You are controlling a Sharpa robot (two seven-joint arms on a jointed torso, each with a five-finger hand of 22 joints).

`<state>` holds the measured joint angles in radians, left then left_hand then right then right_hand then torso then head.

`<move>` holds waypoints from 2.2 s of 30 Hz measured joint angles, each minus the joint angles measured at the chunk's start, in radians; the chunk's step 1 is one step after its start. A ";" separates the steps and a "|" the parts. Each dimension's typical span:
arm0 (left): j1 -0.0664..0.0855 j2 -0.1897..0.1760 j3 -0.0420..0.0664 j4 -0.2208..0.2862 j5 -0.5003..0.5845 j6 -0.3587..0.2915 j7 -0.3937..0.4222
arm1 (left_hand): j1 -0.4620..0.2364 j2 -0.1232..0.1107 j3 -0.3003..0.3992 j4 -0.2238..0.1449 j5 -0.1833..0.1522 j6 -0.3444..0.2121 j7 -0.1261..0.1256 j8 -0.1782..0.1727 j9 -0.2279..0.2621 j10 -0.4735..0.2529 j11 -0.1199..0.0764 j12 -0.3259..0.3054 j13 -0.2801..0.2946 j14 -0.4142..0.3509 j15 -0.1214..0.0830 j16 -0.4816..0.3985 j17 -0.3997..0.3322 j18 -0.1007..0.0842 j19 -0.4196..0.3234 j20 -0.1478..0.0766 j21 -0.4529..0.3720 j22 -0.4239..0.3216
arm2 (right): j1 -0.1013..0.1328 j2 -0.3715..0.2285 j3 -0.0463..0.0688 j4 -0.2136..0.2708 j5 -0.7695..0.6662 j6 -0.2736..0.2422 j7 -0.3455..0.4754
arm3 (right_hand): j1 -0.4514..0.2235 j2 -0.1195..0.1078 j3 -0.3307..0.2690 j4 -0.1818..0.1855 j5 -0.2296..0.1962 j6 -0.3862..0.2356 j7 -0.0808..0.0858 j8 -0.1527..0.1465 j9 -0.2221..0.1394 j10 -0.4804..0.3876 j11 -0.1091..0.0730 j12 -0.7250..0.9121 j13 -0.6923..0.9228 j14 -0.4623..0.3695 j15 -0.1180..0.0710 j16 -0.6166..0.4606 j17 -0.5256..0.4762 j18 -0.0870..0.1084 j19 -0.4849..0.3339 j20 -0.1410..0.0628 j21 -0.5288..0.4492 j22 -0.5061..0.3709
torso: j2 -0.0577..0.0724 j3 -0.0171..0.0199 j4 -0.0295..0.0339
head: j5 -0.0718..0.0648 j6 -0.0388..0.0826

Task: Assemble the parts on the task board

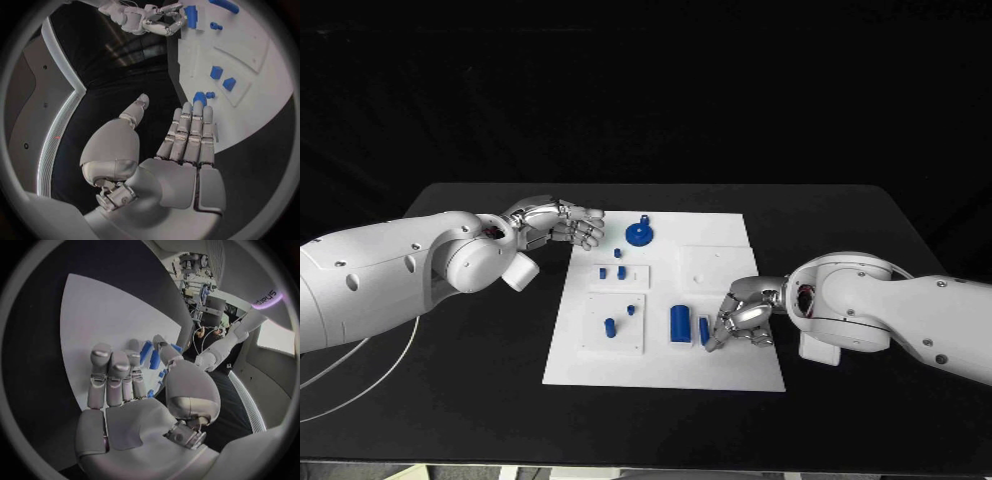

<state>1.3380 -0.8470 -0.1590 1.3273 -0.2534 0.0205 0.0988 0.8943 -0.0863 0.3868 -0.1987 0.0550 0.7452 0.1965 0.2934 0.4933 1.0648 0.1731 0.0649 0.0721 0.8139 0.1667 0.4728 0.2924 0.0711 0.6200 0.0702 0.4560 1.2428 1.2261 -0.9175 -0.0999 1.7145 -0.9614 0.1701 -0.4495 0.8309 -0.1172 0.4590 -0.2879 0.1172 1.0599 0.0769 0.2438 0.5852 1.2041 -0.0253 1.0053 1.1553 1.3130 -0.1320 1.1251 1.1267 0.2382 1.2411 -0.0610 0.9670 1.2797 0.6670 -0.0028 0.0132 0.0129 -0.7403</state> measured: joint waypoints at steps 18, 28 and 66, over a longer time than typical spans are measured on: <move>0.000 0.000 0.000 -0.001 -0.007 0.002 -0.003 | 0.000 0.000 0.000 0.000 0.000 0.000 0.000 0.000 -0.001 0.000 0.000 0.000 0.000 0.000 0.000 0.000 0.001 0.006 0.000 0.000 0.000 0.001 | 0.001 0.006 0.002 -0.002 -0.006 0.010 -0.011 | -0.036 0.050 0.067 0.063 -0.064 -0.001 0.001 -0.001 -0.007 0.000 0.000 0.000 -0.001 0.000 0.000 -0.004 0.000 0.000 0.000 0.000 0.000 -0.004 | 0.000 0.0003 -0.0004 | -0.002 0.000; 0.000 0.000 -0.001 -0.001 -0.015 0.003 -0.006 | 0.000 0.000 0.000 0.000 0.000 0.000 0.000 0.000 -0.001 0.000 0.000 0.000 0.000 0.000 0.000 0.000 0.001 0.004 0.000 0.000 -0.004 0.001 | 0.002 0.011 0.002 -0.003 -0.011 0.010 -0.022 | -0.008 0.047 0.242 0.122 -0.064 -0.001 0.000 0.002 -0.006 0.000 0.000 0.000 -0.001 0.001 0.001 -0.004 0.001 0.000 0.003 0.004 0.000 -0.001 | 0.000 0.0007 -0.0002 | -0.001 0.002; 0.000 0.001 -0.001 -0.004 -0.020 0.005 -0.009 | 0.000 0.000 0.000 0.000 0.000 0.000 0.000 0.000 -0.001 0.000 0.000 0.000 0.000 0.000 0.000 0.000 0.003 0.007 0.000 0.000 -0.004 0.002 | 0.003 0.023 0.004 -0.041 0.007 -0.013 -0.021 | -0.106 -0.060 0.153 0.122 -0.064 -0.013 -0.023 0.010 0.008 -0.009 0.010 0.000 0.002 0.002 0.012 -0.003 0.002 0.003 0.005 0.009 0.005 0.002 | 0.000 0.0000 -0.0005 | -0.002 0.009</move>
<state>1.3380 -0.8457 -0.1601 1.3237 -0.2734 0.0251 0.0898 0.8943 -0.0863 0.3868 -0.1987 0.0550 0.7451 0.1965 0.2934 0.4918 1.0648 0.1731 0.0649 0.0721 0.8139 0.1668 0.4729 0.2949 0.0780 0.6200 0.0702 0.4524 1.2444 1.2294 -0.8944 -0.0959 1.6738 -0.9539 0.1570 -0.4707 0.7246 -0.1775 0.6122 -0.1654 0.0534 1.0464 0.0540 0.2535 0.5934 1.1947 -0.0156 1.0056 1.1576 1.3148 -0.1196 1.1223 1.1287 0.2414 1.2466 -0.0518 0.9715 1.2819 0.6668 -0.0028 0.0128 0.0109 -0.7314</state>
